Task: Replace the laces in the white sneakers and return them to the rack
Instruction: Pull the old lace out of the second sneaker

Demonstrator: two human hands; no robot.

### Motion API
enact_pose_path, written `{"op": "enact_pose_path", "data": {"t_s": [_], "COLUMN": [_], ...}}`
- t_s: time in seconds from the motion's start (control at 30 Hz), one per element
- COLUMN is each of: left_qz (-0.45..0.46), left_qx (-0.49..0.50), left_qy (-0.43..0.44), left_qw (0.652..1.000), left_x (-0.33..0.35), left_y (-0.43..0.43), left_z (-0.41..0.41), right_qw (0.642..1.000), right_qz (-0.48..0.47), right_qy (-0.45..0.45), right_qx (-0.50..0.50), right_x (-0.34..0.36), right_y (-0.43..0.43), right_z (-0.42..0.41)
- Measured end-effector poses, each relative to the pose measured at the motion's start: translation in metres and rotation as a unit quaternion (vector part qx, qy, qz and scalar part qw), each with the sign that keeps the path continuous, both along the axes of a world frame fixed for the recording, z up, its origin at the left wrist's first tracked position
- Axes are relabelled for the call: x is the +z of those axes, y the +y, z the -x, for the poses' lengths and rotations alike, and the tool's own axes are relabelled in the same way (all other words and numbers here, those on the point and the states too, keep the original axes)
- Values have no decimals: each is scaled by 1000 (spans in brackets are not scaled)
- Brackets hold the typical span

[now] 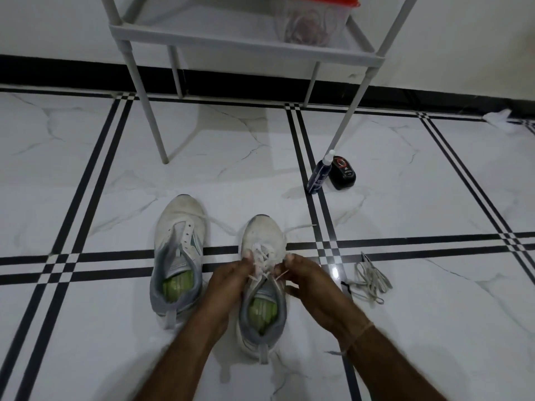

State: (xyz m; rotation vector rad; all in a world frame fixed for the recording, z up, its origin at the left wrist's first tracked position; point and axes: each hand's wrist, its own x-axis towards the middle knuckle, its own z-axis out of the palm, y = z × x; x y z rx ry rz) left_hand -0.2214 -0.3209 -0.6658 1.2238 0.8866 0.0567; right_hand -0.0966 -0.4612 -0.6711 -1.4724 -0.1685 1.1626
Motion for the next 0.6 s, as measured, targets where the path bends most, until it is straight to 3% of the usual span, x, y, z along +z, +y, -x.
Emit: {"op": "enact_pose_path", "data": {"t_s": [0.07, 0.13, 0.2, 0.27, 0.4, 0.43, 0.5, 0.53, 0.57, 0.6], "left_qz": [66, 162, 268, 291, 222, 186, 53, -28, -117, -207], "left_qx": [42, 126, 252, 351, 474, 479, 428, 376, 324, 270], "left_qy": [4, -56, -178, -236, -198, -177, -74, -22, 33, 80], "left_qw": [997, 977, 913, 858, 829, 839, 899, 926, 938, 937], "left_x": [7, 16, 27, 36, 42, 40, 35, 31, 25, 20], "left_y": [11, 24, 41, 63, 92, 95, 93, 85, 76, 64], "left_z": [-1, -1, 0, 2, 8, 8, 5, 3, -1, -4], "right_qw": [999, 989, 961, 932, 914, 935, 985, 959, 909, 870], "right_qz": [-30, -78, -134, -163, -182, -149, 68, 196, 280, 311], "right_qy": [31, 83, 137, 154, 120, 78, -105, -207, -298, -364], "right_qx": [-28, -91, -200, -284, -342, -314, -120, -4, 78, 115], "right_x": [5, 10, 16, 21, 32, 34, 34, 28, 22, 14], "right_y": [-3, -3, -4, -7, -15, -16, -17, -16, -11, -7], "right_z": [-3, -11, -28, -48, -78, -83, -85, -83, -76, -69]}}
